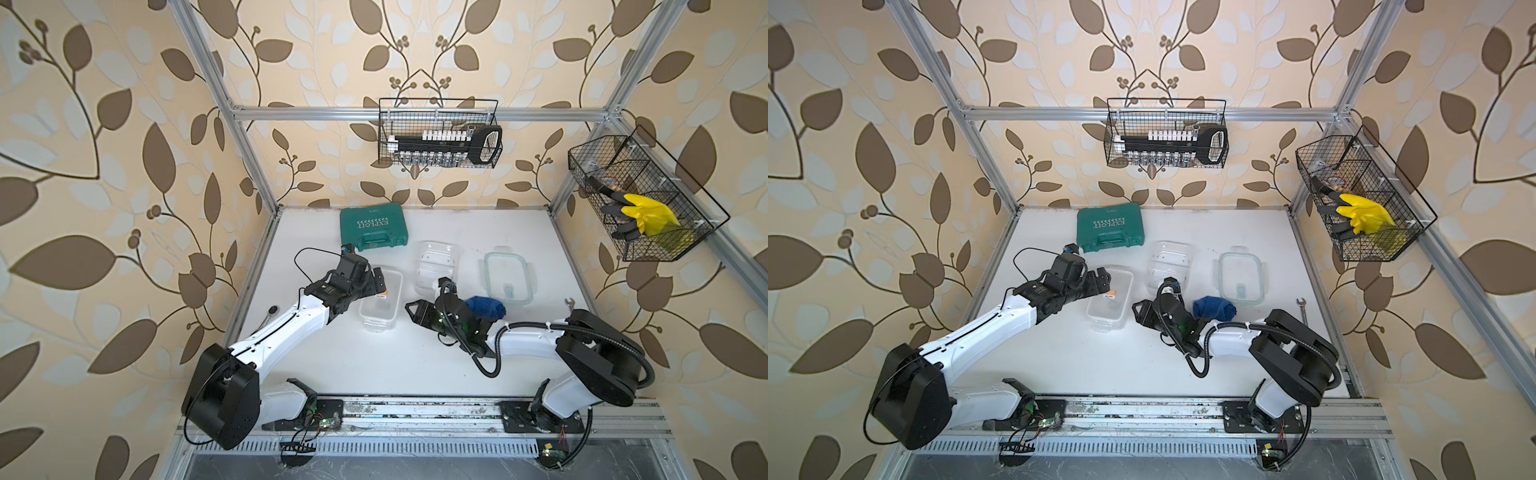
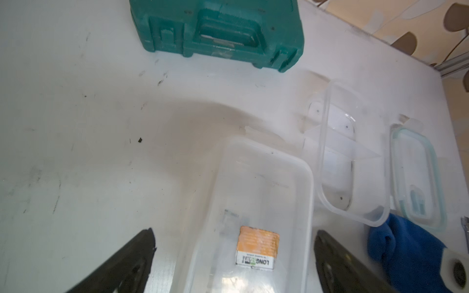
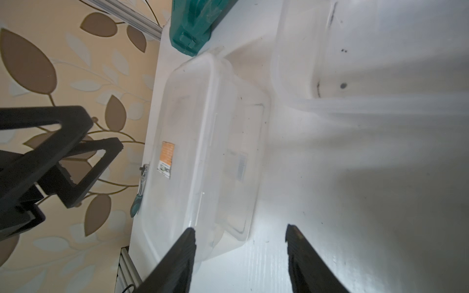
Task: Wipe the insides of the lunch boxes
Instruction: Adjust the lunch box at the center of the board.
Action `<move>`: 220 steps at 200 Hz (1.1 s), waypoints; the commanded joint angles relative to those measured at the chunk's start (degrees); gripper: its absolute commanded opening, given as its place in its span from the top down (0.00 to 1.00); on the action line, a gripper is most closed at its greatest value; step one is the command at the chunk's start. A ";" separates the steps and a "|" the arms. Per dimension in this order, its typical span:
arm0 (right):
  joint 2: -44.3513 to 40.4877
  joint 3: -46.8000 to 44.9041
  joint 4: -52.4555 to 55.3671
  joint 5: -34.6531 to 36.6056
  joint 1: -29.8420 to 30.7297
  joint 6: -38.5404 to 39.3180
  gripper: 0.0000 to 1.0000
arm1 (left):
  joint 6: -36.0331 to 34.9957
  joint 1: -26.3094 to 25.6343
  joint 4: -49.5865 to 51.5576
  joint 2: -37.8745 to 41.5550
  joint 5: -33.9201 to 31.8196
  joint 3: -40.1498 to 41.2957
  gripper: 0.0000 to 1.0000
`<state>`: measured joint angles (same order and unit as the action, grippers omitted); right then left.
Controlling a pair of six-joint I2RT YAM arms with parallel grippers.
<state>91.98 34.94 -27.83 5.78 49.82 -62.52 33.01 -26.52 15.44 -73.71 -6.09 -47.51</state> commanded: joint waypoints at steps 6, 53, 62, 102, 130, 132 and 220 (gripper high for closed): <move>2.92 2.73 -4.21 -2.00 -0.15 -0.89 0.42 | 0.54 0.55 -4.17 0.58 0.21 2.87 0.01; 4.13 3.35 -5.82 -2.00 -0.47 -0.49 0.42 | 1.86 0.58 -9.25 -0.76 3.11 6.94 0.01; 4.41 3.38 -6.18 -2.30 -0.63 -0.57 0.42 | 2.49 0.60 -10.21 -0.97 4.30 7.79 0.01; 8.22 6.59 -7.00 -5.76 -1.65 -0.61 0.44 | 6.89 0.52 -15.32 1.64 8.33 13.43 0.01; 9.87 9.34 -5.41 -6.94 -1.99 0.53 0.45 | 8.75 0.51 -15.12 5.55 9.28 16.06 0.02; 9.94 9.51 -5.31 -7.01 -2.00 0.68 0.45 | 8.87 0.51 -15.10 5.96 9.35 16.29 0.02; 14.65 17.01 0.64 -11.11 -2.58 3.74 0.48 | 12.48 0.38 -17.04 14.60 13.77 23.00 0.04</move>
<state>104.47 49.60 -29.47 -2.79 47.11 -59.96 43.92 -26.52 1.17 -60.47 4.49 -25.56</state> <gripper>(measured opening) 0.521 0.967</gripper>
